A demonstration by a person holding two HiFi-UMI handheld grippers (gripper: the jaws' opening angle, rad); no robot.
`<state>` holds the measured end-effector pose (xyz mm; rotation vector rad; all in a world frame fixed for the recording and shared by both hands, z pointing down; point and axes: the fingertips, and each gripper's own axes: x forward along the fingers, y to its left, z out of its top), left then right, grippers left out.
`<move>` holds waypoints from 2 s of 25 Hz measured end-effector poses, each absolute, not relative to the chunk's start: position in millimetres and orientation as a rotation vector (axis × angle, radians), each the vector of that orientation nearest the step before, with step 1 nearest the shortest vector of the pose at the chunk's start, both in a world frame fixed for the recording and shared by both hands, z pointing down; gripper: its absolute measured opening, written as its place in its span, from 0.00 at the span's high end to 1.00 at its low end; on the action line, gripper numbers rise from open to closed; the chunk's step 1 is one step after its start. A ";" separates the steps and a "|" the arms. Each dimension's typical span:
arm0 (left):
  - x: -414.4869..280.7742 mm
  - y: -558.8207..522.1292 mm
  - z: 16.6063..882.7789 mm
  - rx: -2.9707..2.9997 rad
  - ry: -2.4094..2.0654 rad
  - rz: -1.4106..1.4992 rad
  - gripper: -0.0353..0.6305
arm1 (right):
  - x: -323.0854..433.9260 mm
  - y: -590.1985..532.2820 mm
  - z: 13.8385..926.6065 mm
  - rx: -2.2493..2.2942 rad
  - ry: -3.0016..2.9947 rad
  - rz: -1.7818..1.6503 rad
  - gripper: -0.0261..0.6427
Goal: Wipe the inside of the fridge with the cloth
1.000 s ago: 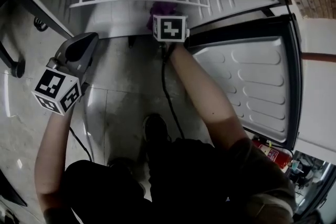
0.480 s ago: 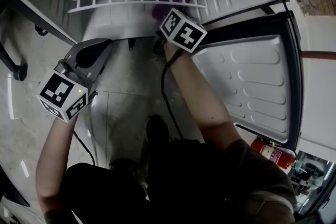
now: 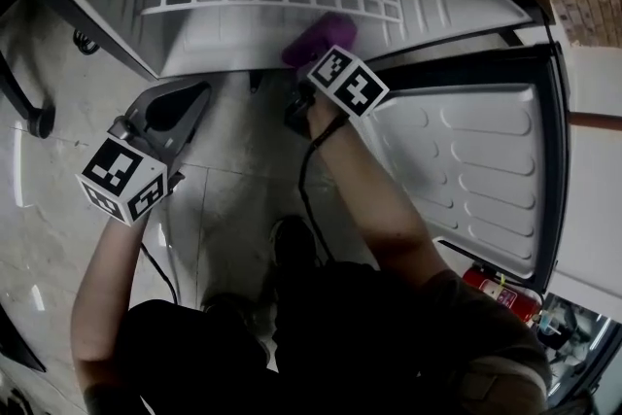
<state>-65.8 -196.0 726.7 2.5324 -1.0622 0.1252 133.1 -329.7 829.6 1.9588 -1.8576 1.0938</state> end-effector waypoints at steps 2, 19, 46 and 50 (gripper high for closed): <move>-66.8 -194.7 731.2 2.516 -1.073 0.112 0.92 | 124.0 -322.8 831.3 1.903 -1.890 1.040 0.85; -62.6 -100.6 584.7 2.466 -1.193 0.069 0.92 | 63.2 -210.0 705.2 1.521 -1.996 0.948 0.85; -26.5 13.1 175.8 2.486 -1.025 -0.016 0.92 | 68.3 -5.9 252.1 1.464 -2.098 0.898 0.85; -5.9 27.7 150.3 2.523 -0.981 0.009 0.92 | 91.5 24.9 211.9 1.482 -2.130 0.878 0.85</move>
